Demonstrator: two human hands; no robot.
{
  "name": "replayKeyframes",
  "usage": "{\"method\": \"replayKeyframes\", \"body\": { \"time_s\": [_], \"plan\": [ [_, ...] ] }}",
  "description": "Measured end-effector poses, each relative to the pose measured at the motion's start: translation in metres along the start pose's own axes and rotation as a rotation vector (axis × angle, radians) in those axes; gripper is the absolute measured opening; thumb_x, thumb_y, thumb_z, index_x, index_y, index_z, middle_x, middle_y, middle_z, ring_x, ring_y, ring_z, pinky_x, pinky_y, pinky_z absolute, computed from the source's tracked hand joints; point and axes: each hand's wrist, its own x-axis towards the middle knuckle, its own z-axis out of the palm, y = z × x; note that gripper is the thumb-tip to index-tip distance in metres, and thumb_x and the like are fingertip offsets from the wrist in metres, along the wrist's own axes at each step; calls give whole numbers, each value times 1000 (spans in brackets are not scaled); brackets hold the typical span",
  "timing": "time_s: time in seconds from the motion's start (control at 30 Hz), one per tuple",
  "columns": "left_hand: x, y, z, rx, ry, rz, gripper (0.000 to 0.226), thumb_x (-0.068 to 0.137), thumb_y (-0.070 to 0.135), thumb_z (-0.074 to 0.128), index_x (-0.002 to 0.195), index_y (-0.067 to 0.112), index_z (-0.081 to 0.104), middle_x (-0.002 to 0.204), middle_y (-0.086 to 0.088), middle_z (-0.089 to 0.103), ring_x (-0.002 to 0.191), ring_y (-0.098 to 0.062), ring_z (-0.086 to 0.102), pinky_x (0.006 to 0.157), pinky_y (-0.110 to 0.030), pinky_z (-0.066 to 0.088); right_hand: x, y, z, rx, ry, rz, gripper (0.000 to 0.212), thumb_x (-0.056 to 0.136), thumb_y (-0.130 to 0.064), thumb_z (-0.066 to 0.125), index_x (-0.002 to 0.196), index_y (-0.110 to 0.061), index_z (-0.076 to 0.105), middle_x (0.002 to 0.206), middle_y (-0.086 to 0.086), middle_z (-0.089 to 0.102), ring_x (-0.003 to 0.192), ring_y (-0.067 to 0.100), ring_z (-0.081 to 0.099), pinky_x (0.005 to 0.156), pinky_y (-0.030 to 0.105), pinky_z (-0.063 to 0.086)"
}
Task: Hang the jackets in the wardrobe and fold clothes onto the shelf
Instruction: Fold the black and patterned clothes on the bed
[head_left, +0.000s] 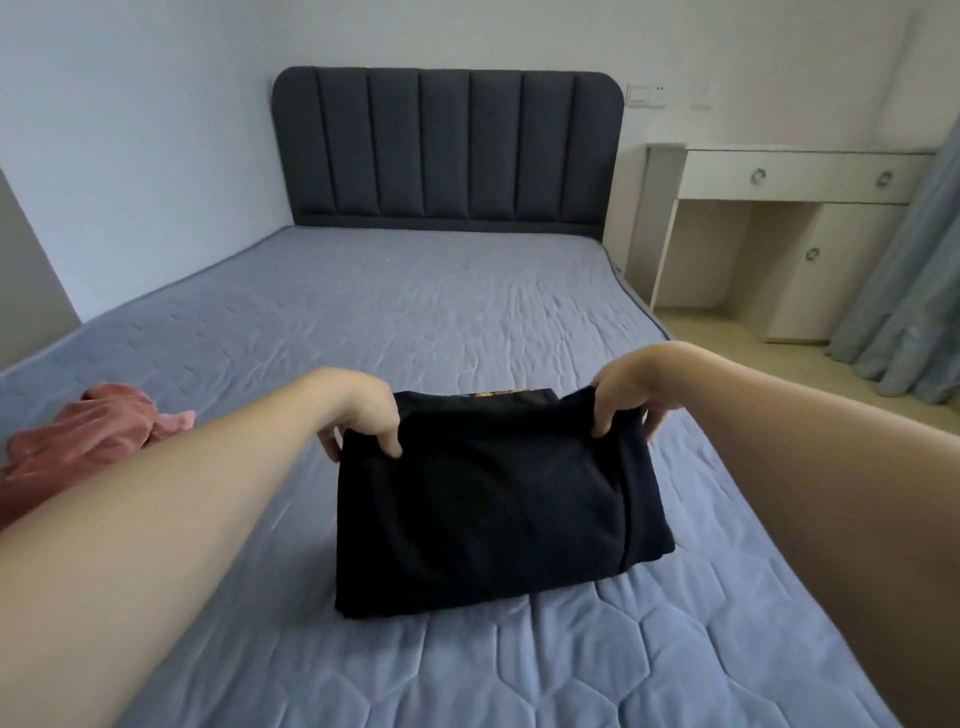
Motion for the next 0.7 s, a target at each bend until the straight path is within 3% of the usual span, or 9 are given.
{"method": "replayKeyframes", "body": {
  "time_s": [0.1, 0.23, 0.33, 0.4, 0.57, 0.7],
  "plan": [
    [46, -1, -11, -116, 233, 42, 21, 90, 17, 61, 109, 8, 63, 107, -14, 66, 98, -32, 65, 72, -35, 53, 43, -15, -20, 103, 161, -79, 39, 91, -19, 63, 128, -12, 54, 127, 10, 55, 113, 32, 56, 93, 47, 53],
    [128, 0, -1, -190, 460, 11, 26, 87, 12, 49, 107, 6, 64, 111, -16, 65, 99, -35, 61, 85, -34, 51, 124, -35, -10, -104, 350, -89, 35, 97, -21, 49, 128, -7, 56, 129, 15, 56, 114, 33, 55, 99, 41, 46],
    [193, -1, 11, -270, 623, -57, 24, 91, 16, 48, 104, 8, 66, 110, -15, 66, 99, -36, 61, 83, -37, 51, 195, -37, 11, -200, 490, -66, 29, 96, -18, 43, 120, -9, 58, 124, 13, 57, 112, 32, 52, 93, 39, 47],
    [235, -6, 29, -341, 701, -101, 27, 96, 22, 46, 109, 9, 67, 117, -14, 63, 107, -36, 59, 91, -41, 50, 240, -35, 31, -271, 644, -82, 25, 97, -19, 41, 114, -12, 58, 120, 10, 55, 112, 31, 49, 87, 36, 44],
    [293, -19, 92, -128, 878, -156, 36, 102, 32, 34, 114, 11, 61, 128, -12, 53, 118, -35, 46, 97, -47, 37, 319, -23, 91, -197, 881, -114, 21, 98, -20, 38, 100, -12, 57, 110, 7, 50, 103, 30, 45, 82, 36, 30],
    [312, -24, 91, -99, 927, -119, 33, 103, 31, 33, 107, 9, 58, 117, -16, 61, 109, -41, 52, 88, -46, 40, 339, -14, 94, -115, 936, -191, 23, 100, -24, 35, 100, -11, 55, 113, 5, 47, 103, 30, 46, 80, 37, 31]
  ]
}}
